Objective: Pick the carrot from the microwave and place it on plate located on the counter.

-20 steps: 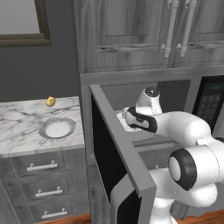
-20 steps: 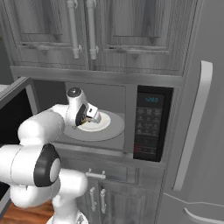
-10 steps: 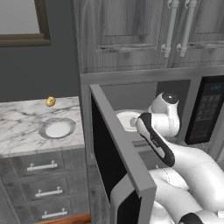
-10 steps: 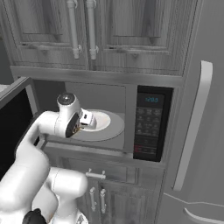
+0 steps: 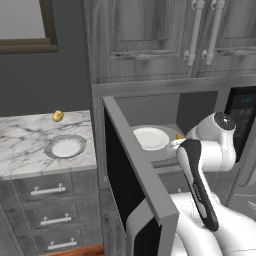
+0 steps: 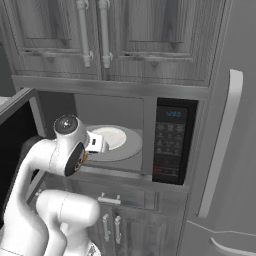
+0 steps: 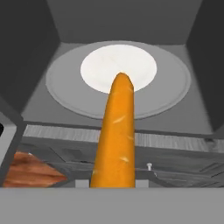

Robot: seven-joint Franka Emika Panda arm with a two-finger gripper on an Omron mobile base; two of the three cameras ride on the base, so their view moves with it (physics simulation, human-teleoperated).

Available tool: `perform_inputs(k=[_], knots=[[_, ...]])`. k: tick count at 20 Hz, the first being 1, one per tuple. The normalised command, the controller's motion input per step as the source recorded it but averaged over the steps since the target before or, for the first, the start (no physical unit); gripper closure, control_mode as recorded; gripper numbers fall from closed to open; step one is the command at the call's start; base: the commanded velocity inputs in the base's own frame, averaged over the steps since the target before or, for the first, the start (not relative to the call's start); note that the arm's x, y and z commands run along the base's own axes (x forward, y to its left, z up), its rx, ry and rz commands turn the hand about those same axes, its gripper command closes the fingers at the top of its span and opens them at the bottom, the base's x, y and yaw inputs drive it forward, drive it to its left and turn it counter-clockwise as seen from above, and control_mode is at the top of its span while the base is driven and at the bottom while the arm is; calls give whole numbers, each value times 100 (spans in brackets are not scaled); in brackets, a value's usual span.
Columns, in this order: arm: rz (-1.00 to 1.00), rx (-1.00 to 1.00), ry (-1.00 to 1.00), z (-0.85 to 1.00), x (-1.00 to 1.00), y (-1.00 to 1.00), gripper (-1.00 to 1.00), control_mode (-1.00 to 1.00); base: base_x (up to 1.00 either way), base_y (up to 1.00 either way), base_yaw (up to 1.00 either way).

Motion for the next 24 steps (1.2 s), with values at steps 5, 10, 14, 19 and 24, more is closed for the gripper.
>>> perform_inputs(k=[5, 10, 14, 19, 24], knots=[[5, -10, 3, 65, -45, -6, 100, -100, 0, 0, 0], [1, -7, 2, 26, -50, 0, 100, -100, 0, 0, 0], [0, -1, 0, 17, -49, 0, 100, -100, 0, 0, 0], [-12, 0, 0, 18, -34, 1, 100, -100, 0, 0, 0], [-20, 0, 0, 18, -18, 0, 100, -100, 0, 0, 0]])
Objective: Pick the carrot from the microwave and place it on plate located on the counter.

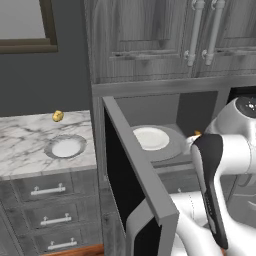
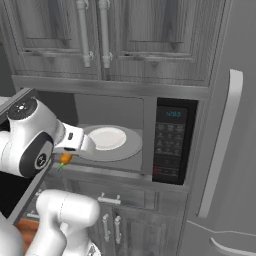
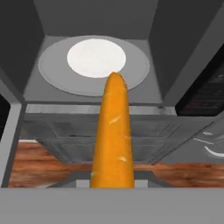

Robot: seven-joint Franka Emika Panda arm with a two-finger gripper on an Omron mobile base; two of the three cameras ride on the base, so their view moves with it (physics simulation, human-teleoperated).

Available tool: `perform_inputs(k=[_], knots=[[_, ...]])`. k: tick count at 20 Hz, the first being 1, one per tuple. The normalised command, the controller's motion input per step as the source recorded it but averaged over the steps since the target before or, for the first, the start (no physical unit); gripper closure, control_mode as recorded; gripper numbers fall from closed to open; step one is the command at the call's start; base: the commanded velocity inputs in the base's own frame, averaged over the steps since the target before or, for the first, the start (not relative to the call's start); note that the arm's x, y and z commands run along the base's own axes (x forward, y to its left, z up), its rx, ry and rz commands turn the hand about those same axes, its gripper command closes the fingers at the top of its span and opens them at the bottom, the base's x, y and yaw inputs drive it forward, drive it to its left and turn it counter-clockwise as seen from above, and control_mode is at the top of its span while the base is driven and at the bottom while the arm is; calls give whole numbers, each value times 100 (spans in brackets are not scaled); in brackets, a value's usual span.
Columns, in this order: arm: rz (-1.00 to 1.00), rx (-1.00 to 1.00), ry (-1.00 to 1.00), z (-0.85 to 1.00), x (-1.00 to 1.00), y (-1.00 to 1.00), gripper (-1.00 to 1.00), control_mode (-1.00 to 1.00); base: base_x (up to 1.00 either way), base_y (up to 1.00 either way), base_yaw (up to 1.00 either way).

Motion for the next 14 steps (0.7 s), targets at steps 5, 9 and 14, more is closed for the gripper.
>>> perform_inputs(k=[5, 9, 14], knots=[[-15, 0, -1, 15, -4, 0, 100, -100, 0, 0, 0], [-1, 0, -1, 4, -6, -7, 100, 100, -22, -21, 0], [0, 0, 0, 0, 0, 0, 100, 100, -94, -83, 7]])
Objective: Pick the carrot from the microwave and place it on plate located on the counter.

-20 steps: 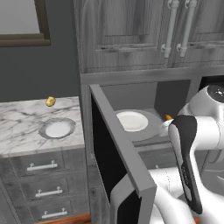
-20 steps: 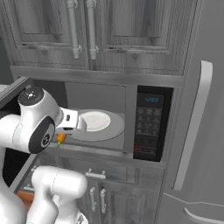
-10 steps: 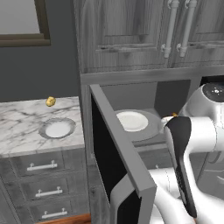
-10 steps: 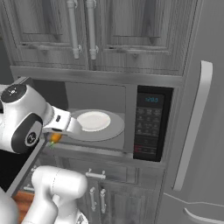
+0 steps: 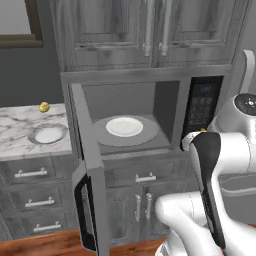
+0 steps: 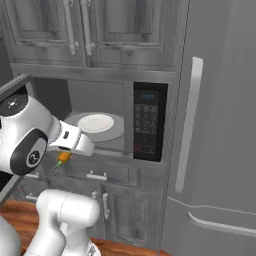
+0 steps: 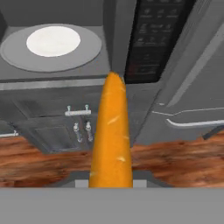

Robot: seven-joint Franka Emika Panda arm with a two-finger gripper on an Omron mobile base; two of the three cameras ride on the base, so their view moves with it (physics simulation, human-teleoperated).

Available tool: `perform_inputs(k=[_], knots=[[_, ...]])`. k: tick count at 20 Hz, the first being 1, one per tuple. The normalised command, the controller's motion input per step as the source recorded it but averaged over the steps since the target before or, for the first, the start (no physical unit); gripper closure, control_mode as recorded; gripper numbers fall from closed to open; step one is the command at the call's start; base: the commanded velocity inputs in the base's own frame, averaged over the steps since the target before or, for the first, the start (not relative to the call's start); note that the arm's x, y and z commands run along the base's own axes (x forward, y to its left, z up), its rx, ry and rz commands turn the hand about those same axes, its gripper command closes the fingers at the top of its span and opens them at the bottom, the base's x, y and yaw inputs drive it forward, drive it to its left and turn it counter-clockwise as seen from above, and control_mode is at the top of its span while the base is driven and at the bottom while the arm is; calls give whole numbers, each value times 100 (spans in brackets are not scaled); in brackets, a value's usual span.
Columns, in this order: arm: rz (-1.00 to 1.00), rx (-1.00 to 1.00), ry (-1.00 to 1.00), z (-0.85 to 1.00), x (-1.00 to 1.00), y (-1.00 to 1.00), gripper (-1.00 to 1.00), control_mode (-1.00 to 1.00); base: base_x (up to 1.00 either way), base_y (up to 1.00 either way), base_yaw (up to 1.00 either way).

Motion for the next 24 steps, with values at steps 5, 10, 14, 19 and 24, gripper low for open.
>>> perform_inputs(k=[5, 10, 14, 19, 24], knots=[[0, 0, 0, 0, 0, 0, 100, 100, -100, -52, 23], [0, 0, 0, 0, 0, 0, 100, 100, -58, 1, 89], [0, 0, 0, 0, 0, 0, 100, 100, -21, 0, 100], [0, 0, 0, 0, 0, 0, 100, 100, -9, -7, 97], [0, 0, 0, 0, 0, 0, 100, 100, 0, -89, 54]])
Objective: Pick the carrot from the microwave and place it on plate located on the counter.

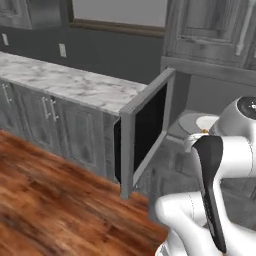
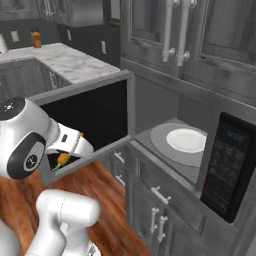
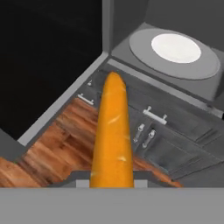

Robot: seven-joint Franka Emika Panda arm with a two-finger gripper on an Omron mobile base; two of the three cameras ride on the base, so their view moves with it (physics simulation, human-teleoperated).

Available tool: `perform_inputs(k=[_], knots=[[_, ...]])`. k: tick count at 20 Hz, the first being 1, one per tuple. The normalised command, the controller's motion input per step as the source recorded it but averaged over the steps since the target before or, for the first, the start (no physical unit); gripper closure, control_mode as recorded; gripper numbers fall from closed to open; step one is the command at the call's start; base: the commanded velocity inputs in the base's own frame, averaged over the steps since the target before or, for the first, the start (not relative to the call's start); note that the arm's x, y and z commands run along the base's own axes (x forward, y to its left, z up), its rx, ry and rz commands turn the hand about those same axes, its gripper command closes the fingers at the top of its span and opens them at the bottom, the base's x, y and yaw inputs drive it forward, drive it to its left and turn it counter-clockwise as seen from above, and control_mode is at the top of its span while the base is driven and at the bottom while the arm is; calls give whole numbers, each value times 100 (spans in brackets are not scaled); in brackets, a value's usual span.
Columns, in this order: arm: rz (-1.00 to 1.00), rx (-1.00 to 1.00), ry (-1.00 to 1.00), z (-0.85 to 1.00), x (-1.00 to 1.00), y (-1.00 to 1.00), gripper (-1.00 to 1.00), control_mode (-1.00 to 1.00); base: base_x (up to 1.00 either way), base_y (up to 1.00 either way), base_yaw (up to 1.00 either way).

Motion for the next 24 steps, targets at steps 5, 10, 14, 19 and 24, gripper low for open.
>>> perform_inputs(k=[5, 10, 14, 19, 24], knots=[[0, 0, 0, 0, 0, 0, 100, 100, -34, -76, 38], [0, 0, 0, 0, 0, 0, 100, 100, -95, 55, 68], [0, 0, 0, 0, 0, 0, 100, 100, -43, 99, 78], [0, 0, 0, 0, 0, 0, 100, 100, 67, 29, 58], [0, 0, 0, 0, 0, 0, 100, 100, 81, -71, 25]])
